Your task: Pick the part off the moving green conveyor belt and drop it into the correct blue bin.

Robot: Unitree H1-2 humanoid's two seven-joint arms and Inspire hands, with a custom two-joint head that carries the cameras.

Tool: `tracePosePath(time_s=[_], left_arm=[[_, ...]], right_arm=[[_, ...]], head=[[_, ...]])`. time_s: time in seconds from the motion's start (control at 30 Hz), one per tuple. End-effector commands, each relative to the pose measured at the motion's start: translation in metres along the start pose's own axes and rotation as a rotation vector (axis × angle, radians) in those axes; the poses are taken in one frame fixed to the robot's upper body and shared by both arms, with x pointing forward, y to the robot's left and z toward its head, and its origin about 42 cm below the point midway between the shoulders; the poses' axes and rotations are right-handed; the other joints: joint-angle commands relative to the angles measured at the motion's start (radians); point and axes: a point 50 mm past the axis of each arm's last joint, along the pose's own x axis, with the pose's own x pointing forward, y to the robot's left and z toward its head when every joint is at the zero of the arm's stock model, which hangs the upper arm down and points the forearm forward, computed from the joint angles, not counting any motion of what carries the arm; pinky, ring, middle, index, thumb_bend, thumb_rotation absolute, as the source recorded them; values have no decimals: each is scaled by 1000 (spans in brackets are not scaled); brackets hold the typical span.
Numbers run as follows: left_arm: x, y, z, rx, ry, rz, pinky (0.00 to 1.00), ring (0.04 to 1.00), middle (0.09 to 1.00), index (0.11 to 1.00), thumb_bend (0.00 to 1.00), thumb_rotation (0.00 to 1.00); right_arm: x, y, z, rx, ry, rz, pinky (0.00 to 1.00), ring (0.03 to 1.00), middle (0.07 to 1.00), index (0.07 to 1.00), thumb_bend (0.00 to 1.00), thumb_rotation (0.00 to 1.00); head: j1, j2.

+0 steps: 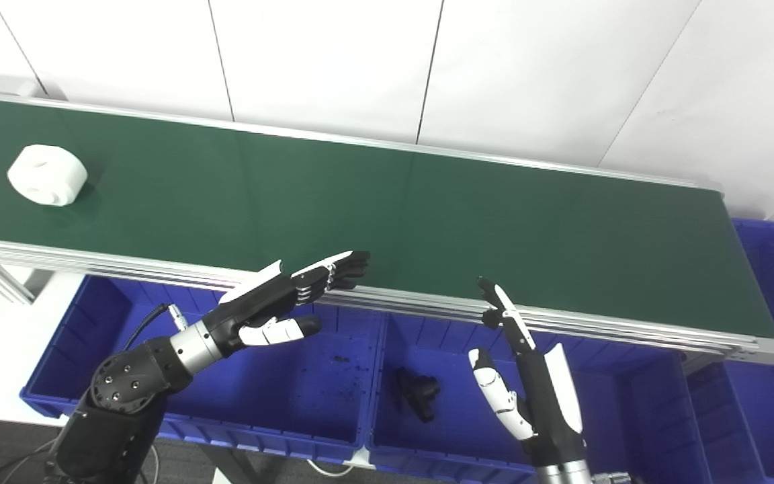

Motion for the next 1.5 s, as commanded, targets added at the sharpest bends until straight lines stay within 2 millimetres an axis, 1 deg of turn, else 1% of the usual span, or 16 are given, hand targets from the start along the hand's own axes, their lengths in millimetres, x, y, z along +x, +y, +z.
tracePosePath(time_s=[0.0, 0.33, 0.57, 0.63, 0.67, 0.7, 0.73, 0.8, 0.83, 0.87, 0.93, 1.03, 1.13, 1.23, 1.33, 1.47], left_arm=[[1, 9, 10, 21, -41, 9, 929, 972, 987, 965, 384, 797], [0, 10, 10, 18, -37, 15, 936, 977, 992, 970, 409, 831], [1, 11, 11, 3, -41, 11, 946, 984, 997, 975, 391, 832], [1, 9, 10, 9, -41, 13, 945, 983, 996, 972, 393, 833], [-1, 6, 6, 9, -40, 14, 940, 981, 994, 971, 398, 831], [-3, 3, 4, 11, -38, 14, 936, 978, 992, 969, 398, 827], [-6, -1, -2, 4, -26, 16, 928, 971, 988, 968, 395, 817], [-10, -7, -10, -3, 2, 21, 905, 950, 979, 963, 381, 778], [-12, -10, -13, -10, 9, 28, 889, 940, 969, 954, 380, 732], [-12, -12, -14, -13, 13, 36, 889, 940, 969, 954, 380, 732], [-12, -15, -16, -23, 15, 46, 889, 943, 968, 947, 384, 699], [-12, -17, -16, -23, 15, 57, 899, 952, 971, 947, 388, 694], [-11, -17, -15, -18, 12, 62, 914, 957, 973, 950, 393, 708], [-10, -19, -14, -12, 8, 67, 916, 957, 972, 949, 394, 715], [-10, -19, -12, -7, 6, 68, 926, 960, 974, 953, 395, 755], [-10, -20, -10, -3, -1, 71, 925, 962, 978, 954, 391, 758]], right_arm=[[4, -3, 9, 9, -35, -26, 879, 923, 939, 931, 422, 941], [5, -3, 10, 10, -34, -21, 883, 928, 944, 933, 424, 945], [5, -3, 9, 13, -30, -19, 886, 930, 944, 934, 430, 940], [4, -2, 7, 7, -30, -17, 885, 929, 944, 935, 424, 947], [0, -1, 5, 6, -26, -14, 882, 928, 944, 935, 419, 949], [-3, 1, 3, 6, -22, -9, 882, 929, 945, 936, 416, 951], [-7, 4, -3, 10, -15, -3, 886, 932, 947, 938, 410, 954], [-14, 9, -11, 15, -5, 4, 885, 932, 950, 934, 392, 934], [-16, 11, -13, 11, -1, -3, 848, 909, 937, 913, 383, 881], [-17, 13, -14, 7, 2, -10, 848, 909, 937, 913, 383, 881], [-18, 16, -15, 2, 4, -19, 816, 891, 922, 893, 376, 832], [-18, 17, -17, 9, 4, -22, 826, 902, 926, 902, 361, 821], [-18, 17, -17, 12, 0, -23, 845, 918, 940, 914, 328, 811], [-19, 17, -14, 3, -4, -20, 858, 920, 940, 915, 305, 812], [-20, 17, -13, -3, -9, -20, 863, 918, 936, 914, 279, 803], [-22, 17, -11, 6, -5, -19, 860, 919, 938, 916, 289, 798]], head=[[3, -1], [0, 4], [6, -11], [20, -47], [28, -135], [28, -135], [5, -240], [15, -269], [24, -283], [34, -291], [52, -304], [83, -313], [91, -312], [91, -304], [94, -295], [104, -284]])
